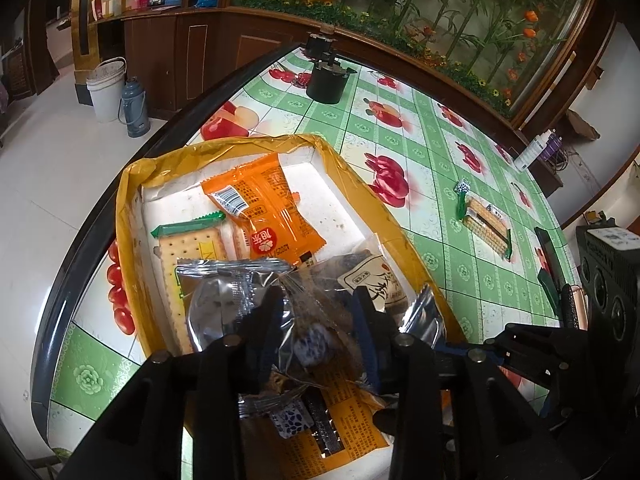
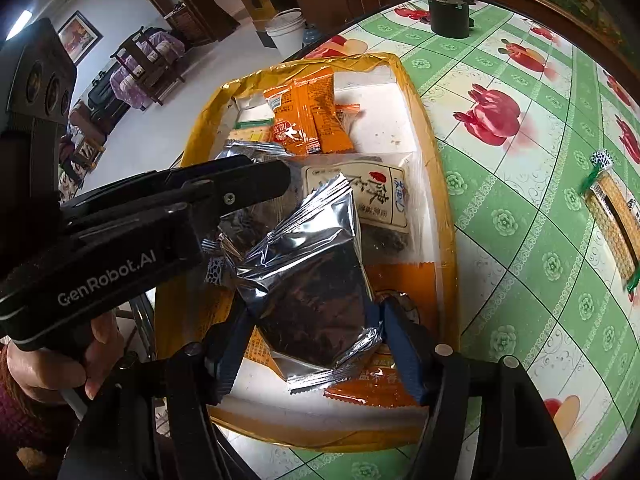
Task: Organize snacks
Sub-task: 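Lower both snacks into the tray and open both grippers, then move both grippers away from the tray toward the cracker pack on the table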
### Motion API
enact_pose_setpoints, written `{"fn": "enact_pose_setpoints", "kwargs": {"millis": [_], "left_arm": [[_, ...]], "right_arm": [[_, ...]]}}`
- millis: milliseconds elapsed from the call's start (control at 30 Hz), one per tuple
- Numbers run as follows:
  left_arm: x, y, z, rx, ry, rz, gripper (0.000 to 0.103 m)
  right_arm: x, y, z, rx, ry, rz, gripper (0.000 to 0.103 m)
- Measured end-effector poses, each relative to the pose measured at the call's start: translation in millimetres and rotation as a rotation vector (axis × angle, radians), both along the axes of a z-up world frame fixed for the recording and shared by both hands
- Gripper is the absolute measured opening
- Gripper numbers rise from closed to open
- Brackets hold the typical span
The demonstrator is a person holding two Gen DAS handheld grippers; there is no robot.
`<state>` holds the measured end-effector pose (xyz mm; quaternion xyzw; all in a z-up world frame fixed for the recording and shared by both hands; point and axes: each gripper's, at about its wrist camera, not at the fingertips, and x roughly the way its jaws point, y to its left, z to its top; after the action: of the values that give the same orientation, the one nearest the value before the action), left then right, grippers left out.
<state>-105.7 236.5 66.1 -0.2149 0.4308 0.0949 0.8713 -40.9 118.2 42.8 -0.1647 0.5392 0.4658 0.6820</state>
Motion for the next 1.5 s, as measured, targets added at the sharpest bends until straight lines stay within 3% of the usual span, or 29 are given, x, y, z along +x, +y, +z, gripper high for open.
{"fn": "enact_pose_setpoints", "kwargs": {"millis": [367, 1500], "left_arm": [[4, -6, 8, 0.011, -0.02, -0.002, 0.04], [20, -50, 14, 0.133, 0.02, 0.017, 0.044]], "right_arm": [[-3, -12, 13, 0.037, -0.014, 0.006, 0.07], [35, -89, 21, 0.095, 0.056, -0.165, 0.07]]}}
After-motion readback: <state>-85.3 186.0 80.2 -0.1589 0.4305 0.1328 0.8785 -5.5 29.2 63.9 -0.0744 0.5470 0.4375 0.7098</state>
